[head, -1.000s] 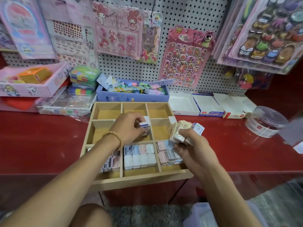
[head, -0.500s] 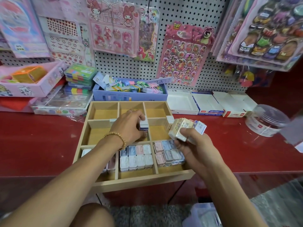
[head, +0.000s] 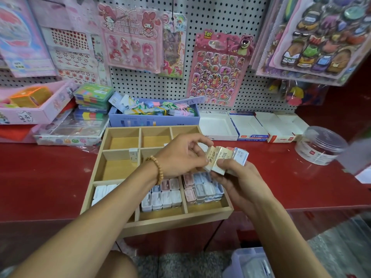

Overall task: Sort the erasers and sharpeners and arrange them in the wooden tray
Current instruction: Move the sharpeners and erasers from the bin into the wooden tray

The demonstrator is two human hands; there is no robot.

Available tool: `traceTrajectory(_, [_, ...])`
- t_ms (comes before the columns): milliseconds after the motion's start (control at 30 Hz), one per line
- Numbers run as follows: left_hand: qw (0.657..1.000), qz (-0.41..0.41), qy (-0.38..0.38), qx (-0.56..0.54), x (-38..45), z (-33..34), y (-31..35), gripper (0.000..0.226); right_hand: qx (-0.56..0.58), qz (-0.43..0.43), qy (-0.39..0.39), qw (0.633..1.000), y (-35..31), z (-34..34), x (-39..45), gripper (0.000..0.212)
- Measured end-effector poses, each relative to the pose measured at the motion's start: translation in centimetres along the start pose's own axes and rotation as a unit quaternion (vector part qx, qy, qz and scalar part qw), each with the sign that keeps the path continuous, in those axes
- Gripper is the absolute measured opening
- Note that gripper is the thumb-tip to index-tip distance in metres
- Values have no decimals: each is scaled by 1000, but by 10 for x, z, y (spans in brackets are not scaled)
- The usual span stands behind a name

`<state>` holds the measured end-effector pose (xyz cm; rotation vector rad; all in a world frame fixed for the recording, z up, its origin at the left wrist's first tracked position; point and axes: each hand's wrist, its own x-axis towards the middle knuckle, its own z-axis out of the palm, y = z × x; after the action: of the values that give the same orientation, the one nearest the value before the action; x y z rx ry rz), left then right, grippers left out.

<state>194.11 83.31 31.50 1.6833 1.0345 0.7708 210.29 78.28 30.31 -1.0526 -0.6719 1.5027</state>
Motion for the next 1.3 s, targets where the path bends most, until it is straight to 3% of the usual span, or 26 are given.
traceTrajectory(133, [999,2,-14,33,7,7,-1,51,23,-1,31,999,-3,-4,-1,17])
traceTrajectory(267, [999,-10,24,43,12,4,-4,46,53,-4,97,994,-6,-12,3,12])
traceTrajectory(433, [977,0,56,206,32,1,-15,36,28,-4,137,990,-9,-31,4,18])
traceTrajectory(667, [934,12,60,353,57,16,-32,32,-32,-7,136,990,-7,-50,3,15])
traceTrajectory(1000, [924,8,78,375,65,25,-45,41,-42,-25,74,996,-8,-57,6,18])
traceTrajectory(1100, [901,6,82,425,60,20,-33,46,-64,-28,65,995,-9,-55,7,15])
traceTrajectory(1167, [913,36,102,393,56,19,-24,35,-78,-36,56,995,-9,-55,8,14])
traceTrajectory(1233, [960,56,111,250,50,22,-13,15,-84,-43,46,994,-9,-55,8,16])
traceTrajectory(1300, [989,51,67,120,43,27,-2,12,-89,-49,29,994,-9,-54,9,20])
